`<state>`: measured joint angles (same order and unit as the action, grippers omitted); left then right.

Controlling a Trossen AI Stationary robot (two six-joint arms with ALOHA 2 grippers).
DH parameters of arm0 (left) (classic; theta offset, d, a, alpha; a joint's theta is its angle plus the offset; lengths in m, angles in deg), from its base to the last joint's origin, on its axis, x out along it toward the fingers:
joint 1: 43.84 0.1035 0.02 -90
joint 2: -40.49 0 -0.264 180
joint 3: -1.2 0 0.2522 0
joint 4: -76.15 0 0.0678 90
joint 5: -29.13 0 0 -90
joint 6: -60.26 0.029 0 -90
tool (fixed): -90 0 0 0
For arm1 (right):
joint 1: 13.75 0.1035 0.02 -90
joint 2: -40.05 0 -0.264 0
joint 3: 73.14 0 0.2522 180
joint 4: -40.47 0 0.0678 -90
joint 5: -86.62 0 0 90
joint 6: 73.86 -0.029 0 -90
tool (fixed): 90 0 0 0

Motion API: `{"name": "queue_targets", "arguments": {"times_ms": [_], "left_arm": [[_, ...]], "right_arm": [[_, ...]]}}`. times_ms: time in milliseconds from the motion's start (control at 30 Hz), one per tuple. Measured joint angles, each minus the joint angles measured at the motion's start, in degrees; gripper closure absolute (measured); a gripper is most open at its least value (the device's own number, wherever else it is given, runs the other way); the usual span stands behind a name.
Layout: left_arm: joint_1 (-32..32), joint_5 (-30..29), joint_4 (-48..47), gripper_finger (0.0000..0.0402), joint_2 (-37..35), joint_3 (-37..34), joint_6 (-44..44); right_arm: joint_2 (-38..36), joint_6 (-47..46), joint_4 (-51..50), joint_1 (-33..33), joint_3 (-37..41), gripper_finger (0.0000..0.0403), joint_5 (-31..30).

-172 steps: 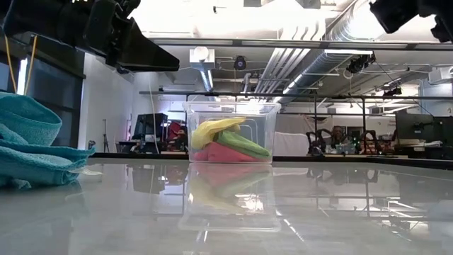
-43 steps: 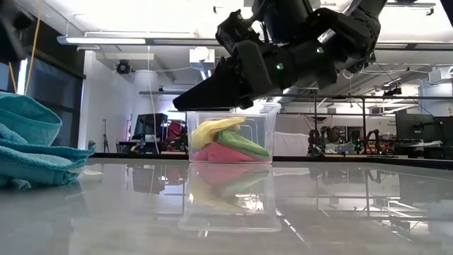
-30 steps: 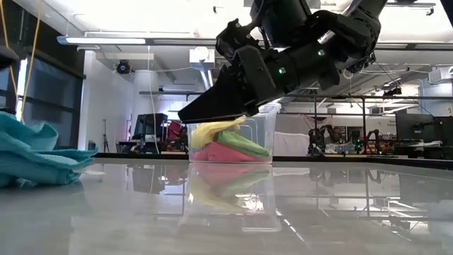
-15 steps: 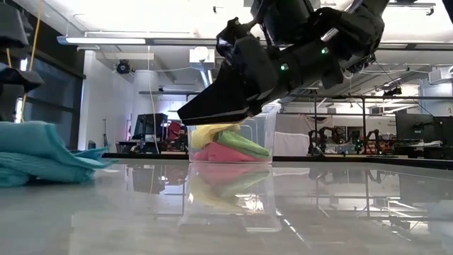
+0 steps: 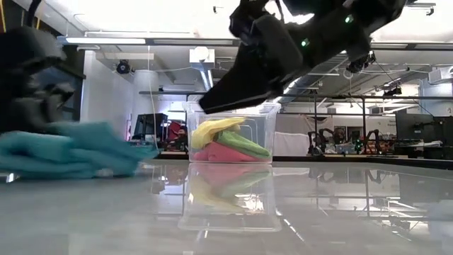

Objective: Sort towels by color in basket
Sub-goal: Put the blue microfiber cloth into the top transparent bin

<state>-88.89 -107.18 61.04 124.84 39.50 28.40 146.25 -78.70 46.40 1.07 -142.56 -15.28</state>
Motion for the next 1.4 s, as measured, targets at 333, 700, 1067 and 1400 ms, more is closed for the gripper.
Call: {"name": "queue_targets", "arguments": {"times_ms": [333,700,1067,1400], "left_arm": [[10.4,-7.1,18.7,0.0393,-1.6,-0.2,20.9],[23.1,6.4,45.4,0.0392,-1.5,-0.2,38.7],[34.1,15.0,40.6,0.0396,-1.5,10.5,50.5],[45.8,19.0,14.5,0.0397,-1.5,26.8,56.5]], "right_arm": [[-3.8,-4.4,-8.8,5.7,0.0,0.0197,-10.5],[-3.7,-12.9,-11.8,11.2,0.0,0.0197,-15.1],[-3.7,-20.0,-13.2,14.2,0.0,0.0197,-20.7],[-3.7,-26.2,-17.2,13.9,0.0,0.0197,-20.7]]}}
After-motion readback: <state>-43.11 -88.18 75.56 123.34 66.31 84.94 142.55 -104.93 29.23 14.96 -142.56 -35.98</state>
